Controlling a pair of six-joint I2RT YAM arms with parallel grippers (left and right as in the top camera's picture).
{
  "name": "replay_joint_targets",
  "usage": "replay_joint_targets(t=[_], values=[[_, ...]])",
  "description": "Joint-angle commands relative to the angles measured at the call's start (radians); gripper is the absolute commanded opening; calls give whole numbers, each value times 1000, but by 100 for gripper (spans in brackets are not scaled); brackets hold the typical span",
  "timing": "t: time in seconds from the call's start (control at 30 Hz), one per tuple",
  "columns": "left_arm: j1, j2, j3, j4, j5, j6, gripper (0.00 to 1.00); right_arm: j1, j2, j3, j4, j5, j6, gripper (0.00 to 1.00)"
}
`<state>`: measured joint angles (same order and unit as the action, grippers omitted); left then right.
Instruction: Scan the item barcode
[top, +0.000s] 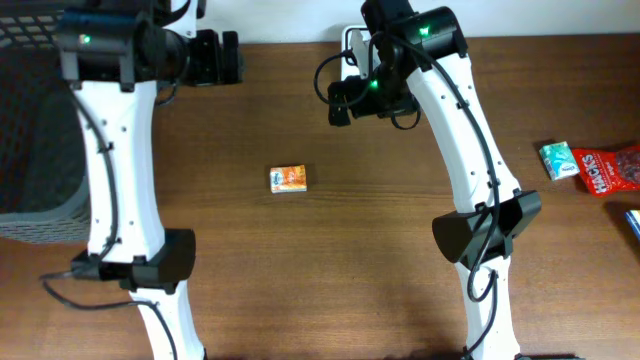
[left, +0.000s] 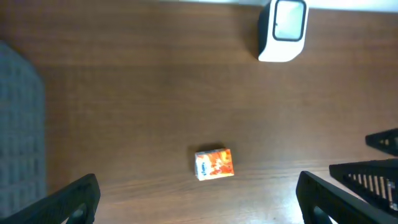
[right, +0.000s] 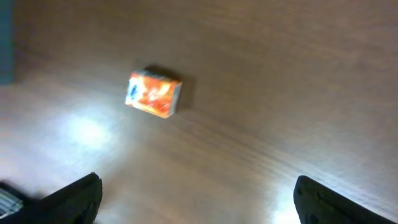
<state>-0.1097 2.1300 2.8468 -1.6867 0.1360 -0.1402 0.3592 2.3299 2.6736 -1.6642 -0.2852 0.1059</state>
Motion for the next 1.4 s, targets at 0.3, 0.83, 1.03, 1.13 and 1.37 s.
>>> replay_joint_targets(t=[0.3, 0.83, 1.03, 1.13, 1.37], values=[[1, -520, -483, -1, -142, -85, 99, 154, 33, -7, -5, -77, 7, 98], [1, -667, -1086, 30, -408, -319, 99, 290, 36, -294, 320, 218, 6, 66], [1, -667, -1156, 75, -422, -319, 99, 310, 36, -512, 493, 123, -182, 52], [1, -667, -1164, 81, -422, -324, 99, 335, 36, -605, 555, 157, -261, 44], [1, -667, -1164, 82, -456, -341, 99, 374, 36, -640, 587, 287, -393, 44]])
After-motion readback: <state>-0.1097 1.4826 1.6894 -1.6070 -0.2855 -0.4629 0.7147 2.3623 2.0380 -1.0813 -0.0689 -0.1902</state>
